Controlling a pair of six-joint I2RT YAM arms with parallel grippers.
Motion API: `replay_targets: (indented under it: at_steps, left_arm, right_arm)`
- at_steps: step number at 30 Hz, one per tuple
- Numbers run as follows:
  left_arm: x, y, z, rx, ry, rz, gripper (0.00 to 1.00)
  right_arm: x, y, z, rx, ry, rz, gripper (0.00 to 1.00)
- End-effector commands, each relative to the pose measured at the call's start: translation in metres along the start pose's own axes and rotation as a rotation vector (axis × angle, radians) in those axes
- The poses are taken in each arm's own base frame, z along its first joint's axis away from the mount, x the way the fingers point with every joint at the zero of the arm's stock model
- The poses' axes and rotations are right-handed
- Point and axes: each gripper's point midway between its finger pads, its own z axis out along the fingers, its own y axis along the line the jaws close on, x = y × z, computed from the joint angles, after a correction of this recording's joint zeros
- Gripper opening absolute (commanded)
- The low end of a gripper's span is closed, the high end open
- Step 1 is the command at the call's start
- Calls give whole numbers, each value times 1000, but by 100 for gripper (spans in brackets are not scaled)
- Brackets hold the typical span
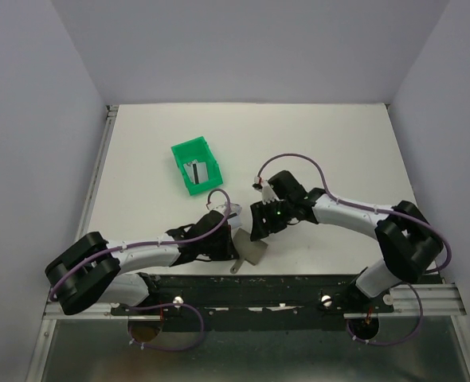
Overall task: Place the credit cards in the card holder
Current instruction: Close the card holder at the center of the board.
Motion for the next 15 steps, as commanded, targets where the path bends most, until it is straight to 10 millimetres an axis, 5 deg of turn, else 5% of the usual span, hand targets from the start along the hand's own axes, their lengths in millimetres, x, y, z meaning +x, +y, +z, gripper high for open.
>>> replay_targets:
  at_steps: [1,12,15]
  left_arm:
    - [12,11,2,-33,37,-1,0]
    - [12,11,3,-25,30,-3,0]
    - [11,10,3,-22,23,-4,0]
  right_arm:
    - [21,9,9,-129,77,-38,64]
    - [42,12,22,-205,125,33,59]
    - [47,13,18,-216,116,44,47]
